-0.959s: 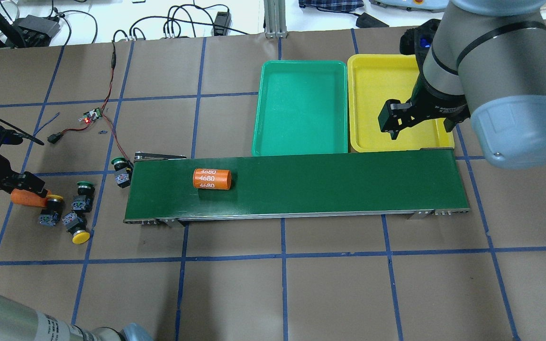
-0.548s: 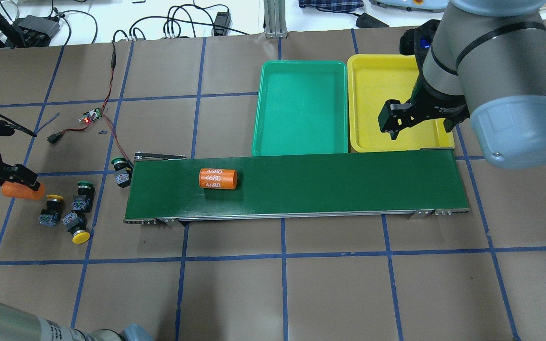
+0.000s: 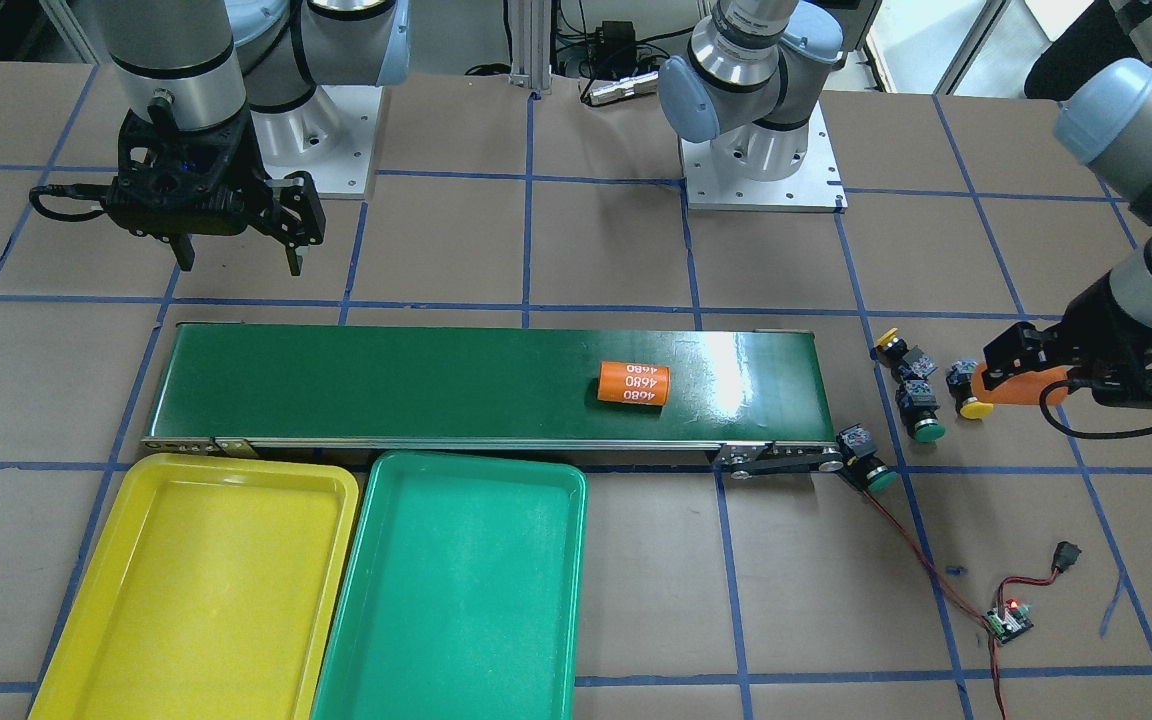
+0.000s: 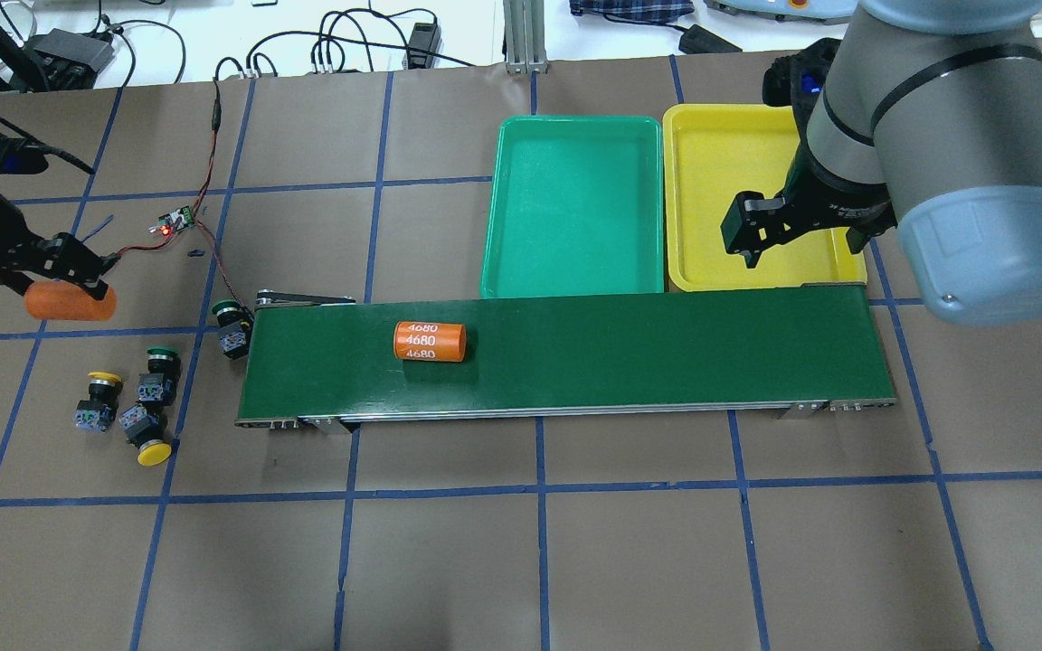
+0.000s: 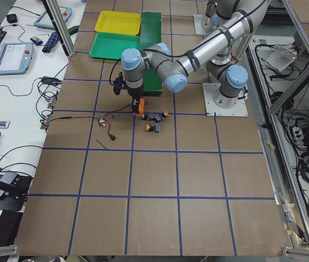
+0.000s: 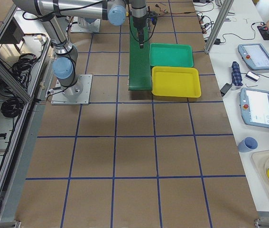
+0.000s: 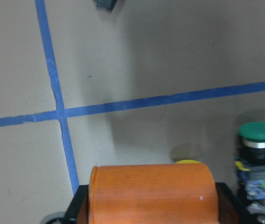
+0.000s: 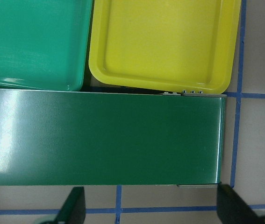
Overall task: Sort buttons by color to trays
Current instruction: 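Carry the second orange cell with the left gripper onto the belt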
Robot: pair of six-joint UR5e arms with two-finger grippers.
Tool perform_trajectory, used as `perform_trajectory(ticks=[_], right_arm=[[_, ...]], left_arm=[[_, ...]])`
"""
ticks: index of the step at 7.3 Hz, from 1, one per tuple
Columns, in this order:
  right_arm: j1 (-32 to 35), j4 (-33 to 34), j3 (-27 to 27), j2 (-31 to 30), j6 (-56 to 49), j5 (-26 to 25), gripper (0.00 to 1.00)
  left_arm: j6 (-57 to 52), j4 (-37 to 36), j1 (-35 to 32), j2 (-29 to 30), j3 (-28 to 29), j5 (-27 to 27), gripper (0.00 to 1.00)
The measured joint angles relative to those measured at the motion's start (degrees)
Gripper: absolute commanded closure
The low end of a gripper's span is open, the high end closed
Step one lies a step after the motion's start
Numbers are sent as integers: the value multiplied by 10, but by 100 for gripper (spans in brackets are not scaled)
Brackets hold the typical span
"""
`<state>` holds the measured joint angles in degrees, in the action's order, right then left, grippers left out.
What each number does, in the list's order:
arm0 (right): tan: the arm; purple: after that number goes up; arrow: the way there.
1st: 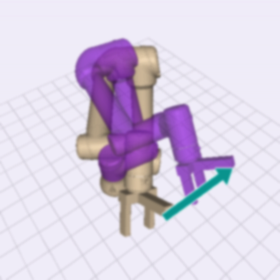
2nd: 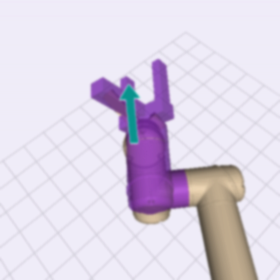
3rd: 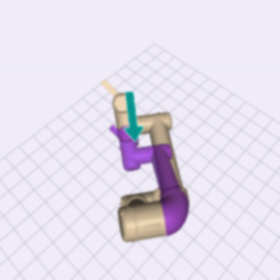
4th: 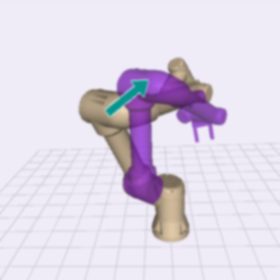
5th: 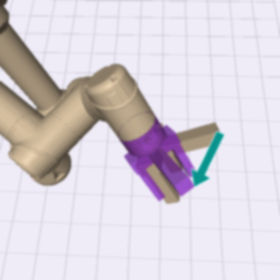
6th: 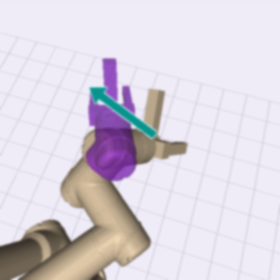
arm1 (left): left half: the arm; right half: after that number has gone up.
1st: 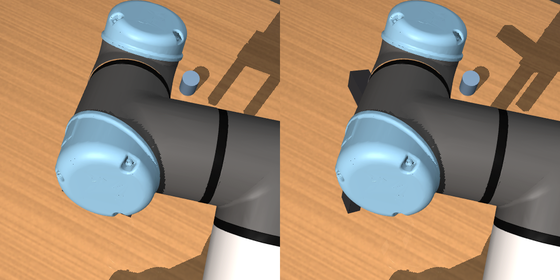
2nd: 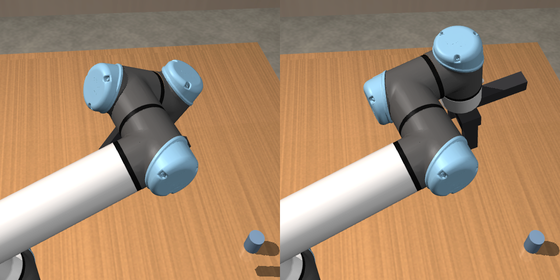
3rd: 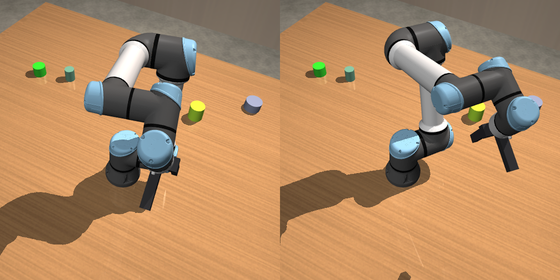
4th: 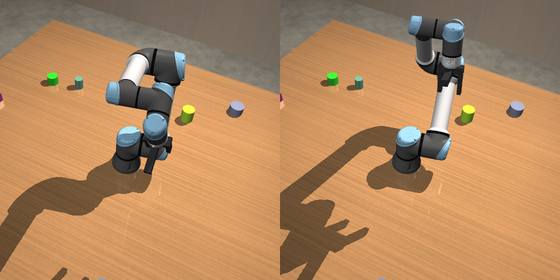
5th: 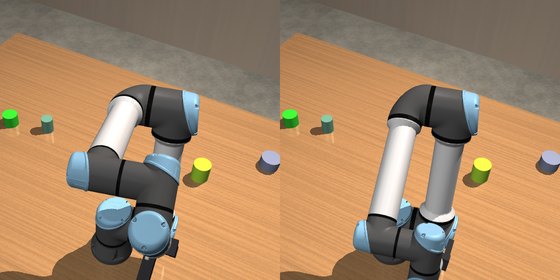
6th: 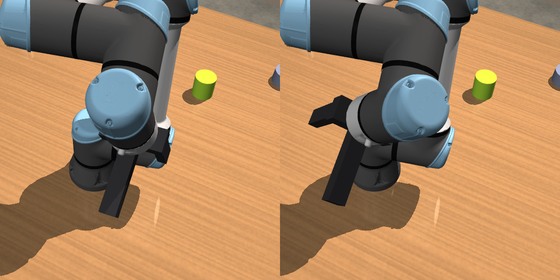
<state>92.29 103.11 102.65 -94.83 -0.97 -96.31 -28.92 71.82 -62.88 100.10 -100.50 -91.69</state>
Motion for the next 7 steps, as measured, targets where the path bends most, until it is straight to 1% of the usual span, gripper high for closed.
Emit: perform_trajectory(ticks=[2,3,6,7], right_arm=[[0,1,0,0,0,0,0],[0,1,0,0,0,1,0],[0,1,0,0,0,0,0],[0,1,0,0,0,0,0]], left_arm=[[113,15,-86,4,-1,28,100],[146,16,-111,8,-9,38,100],[189,14,-141,10,-41,81,100],[193,16,-145,9,-51,88,93]])
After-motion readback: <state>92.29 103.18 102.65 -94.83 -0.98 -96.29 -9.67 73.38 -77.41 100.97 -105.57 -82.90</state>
